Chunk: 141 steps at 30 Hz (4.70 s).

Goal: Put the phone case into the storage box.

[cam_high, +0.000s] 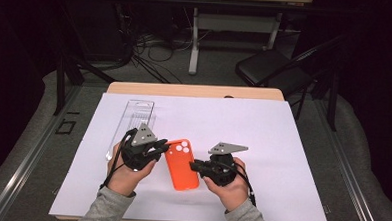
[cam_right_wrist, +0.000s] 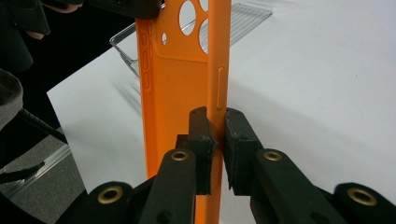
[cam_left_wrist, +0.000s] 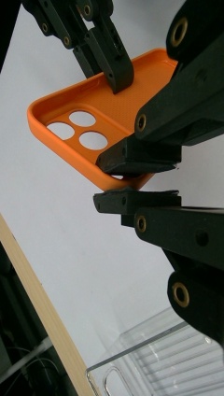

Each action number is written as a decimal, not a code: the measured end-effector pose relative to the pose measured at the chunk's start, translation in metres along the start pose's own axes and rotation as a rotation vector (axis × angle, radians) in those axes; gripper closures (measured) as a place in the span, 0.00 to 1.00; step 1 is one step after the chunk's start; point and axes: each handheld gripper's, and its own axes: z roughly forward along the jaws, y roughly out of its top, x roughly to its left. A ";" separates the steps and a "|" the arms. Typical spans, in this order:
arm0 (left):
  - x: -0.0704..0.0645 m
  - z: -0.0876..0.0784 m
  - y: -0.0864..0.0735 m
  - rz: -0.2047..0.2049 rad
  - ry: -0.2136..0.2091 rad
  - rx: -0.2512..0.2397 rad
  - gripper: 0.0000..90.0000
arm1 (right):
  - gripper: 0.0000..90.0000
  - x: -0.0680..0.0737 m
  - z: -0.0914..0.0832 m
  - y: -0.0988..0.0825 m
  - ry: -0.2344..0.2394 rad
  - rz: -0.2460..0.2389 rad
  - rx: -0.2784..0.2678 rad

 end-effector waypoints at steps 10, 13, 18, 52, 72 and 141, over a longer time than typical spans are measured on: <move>0.001 -0.001 0.000 0.003 0.001 -0.003 0.90 | 0.91 0.000 0.001 0.000 0.006 0.006 -0.004; 0.001 -0.001 0.000 0.001 0.000 -0.004 0.90 | 0.91 0.000 0.001 0.000 0.007 0.007 -0.005; 0.001 -0.001 0.000 0.001 -0.002 -0.003 0.90 | 0.91 0.000 0.002 0.000 0.010 0.008 -0.006; 0.010 0.001 -0.004 -0.017 0.001 -0.001 0.90 | 0.63 -0.008 -0.007 0.004 -0.003 -0.018 -0.074; 0.014 0.000 -0.004 -0.013 0.005 -0.010 0.90 | 0.54 -0.014 -0.020 0.010 0.011 -0.052 -0.095; 0.033 0.005 0.003 0.082 -0.026 -0.038 0.89 | 0.00 -0.077 -0.070 -0.054 -0.342 -0.063 -0.083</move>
